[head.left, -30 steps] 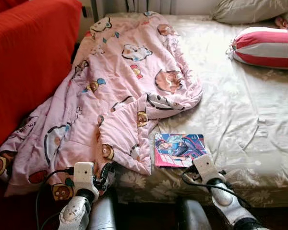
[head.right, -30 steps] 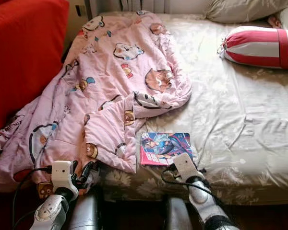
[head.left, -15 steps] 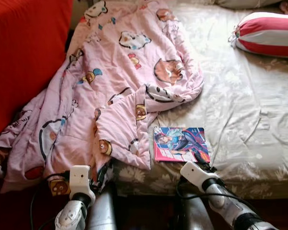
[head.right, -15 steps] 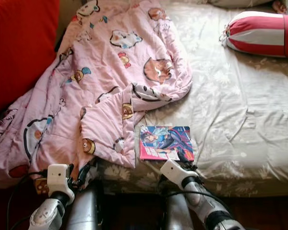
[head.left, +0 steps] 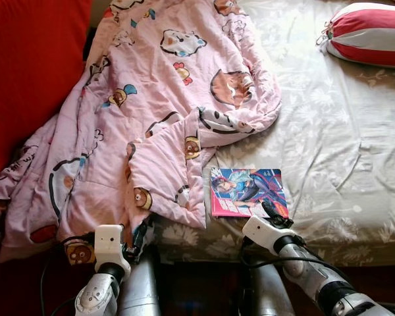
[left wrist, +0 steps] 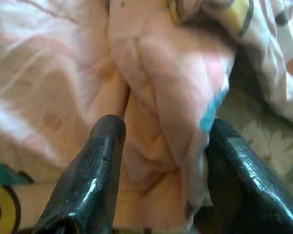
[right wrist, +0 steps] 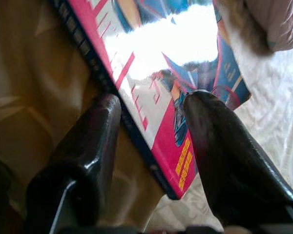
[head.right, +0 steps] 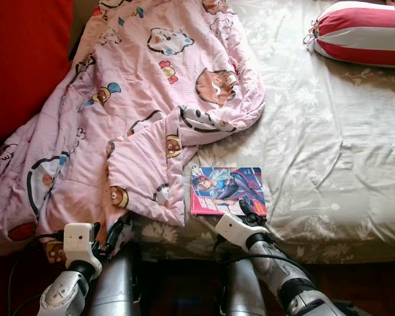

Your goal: Clean up the room

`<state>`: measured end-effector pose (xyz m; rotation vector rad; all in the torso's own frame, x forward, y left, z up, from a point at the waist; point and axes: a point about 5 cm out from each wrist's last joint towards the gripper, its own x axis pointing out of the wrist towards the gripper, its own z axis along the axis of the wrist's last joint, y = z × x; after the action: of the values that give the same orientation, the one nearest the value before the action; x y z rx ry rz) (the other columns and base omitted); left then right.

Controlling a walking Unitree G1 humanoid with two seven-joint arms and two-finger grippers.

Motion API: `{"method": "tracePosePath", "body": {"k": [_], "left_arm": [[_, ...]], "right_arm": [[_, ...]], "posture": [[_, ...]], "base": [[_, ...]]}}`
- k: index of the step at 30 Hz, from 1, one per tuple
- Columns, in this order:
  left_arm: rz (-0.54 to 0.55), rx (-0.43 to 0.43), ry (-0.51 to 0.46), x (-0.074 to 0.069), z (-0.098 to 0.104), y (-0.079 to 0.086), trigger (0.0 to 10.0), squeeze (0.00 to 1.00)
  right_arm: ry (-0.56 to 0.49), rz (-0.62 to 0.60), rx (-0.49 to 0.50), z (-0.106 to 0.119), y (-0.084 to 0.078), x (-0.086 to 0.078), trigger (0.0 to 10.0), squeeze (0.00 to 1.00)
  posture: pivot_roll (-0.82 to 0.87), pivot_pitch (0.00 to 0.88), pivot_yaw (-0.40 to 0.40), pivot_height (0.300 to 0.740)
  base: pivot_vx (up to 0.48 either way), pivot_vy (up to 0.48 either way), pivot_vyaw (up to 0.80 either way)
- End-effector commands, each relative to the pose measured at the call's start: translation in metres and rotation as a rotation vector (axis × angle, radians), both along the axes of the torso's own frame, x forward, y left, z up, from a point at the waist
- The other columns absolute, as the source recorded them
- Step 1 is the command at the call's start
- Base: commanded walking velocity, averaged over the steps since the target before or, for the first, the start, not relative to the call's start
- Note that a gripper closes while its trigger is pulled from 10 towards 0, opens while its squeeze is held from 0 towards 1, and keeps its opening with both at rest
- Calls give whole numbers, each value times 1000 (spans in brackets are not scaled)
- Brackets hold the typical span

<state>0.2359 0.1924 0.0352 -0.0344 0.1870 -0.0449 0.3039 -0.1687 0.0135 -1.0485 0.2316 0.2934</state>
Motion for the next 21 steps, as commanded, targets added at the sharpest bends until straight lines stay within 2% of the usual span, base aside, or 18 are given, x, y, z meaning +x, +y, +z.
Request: {"method": "tracePosePath", "body": {"k": [1,21], "left_arm": [[9,2,30,-6,-4,4,10000,0],[13,5,17,-10,5,5,10000,0]], "right_arm": [[26,-4,-25,-5,-4,-4,10000,0],[22,-6,-95,-4,-14,-4,10000,0]], "posture": [[127,313,-27,582],[149,334,-17,582]], "base": [[0,0,0],[0,0,0]]}}
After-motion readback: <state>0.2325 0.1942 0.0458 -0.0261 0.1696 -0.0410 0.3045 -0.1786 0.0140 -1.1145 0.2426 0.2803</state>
